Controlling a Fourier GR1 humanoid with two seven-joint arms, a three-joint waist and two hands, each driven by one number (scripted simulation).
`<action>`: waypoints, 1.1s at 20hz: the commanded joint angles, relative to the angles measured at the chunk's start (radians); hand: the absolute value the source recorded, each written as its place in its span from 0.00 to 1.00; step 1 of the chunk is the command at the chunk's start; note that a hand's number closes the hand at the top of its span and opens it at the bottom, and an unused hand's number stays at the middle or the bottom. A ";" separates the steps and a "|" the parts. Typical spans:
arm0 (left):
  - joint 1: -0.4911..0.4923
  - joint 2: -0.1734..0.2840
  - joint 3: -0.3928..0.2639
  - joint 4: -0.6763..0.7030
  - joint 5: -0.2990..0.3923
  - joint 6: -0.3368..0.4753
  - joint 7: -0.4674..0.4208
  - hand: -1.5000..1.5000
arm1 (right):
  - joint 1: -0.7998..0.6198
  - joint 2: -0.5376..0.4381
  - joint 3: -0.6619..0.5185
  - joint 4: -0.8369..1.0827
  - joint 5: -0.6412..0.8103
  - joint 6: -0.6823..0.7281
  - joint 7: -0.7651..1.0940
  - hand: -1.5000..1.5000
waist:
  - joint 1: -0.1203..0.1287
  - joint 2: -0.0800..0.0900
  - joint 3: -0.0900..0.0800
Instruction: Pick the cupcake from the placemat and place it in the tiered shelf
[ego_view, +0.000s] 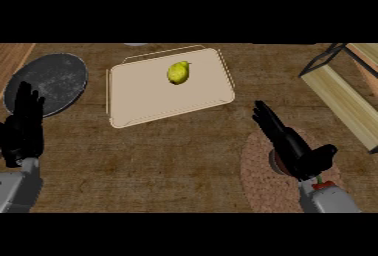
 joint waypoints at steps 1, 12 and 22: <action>-0.001 0.001 0.011 0.043 0.003 -0.075 -0.027 0.50 | -0.040 -0.054 -0.056 -0.036 -0.022 0.074 0.023 1.00 | -0.002 -0.009 0.020; -0.096 -0.025 -0.174 -0.086 0.011 -0.210 0.135 0.50 | -0.288 -0.234 -0.374 0.348 -0.403 0.535 -0.079 0.00 | 0.023 0.004 0.024; -0.097 -0.013 -0.167 -0.141 -0.005 -0.197 0.211 0.50 | -0.329 -0.512 -0.310 0.294 -0.240 0.925 -0.070 0.00 | 0.005 -0.010 0.020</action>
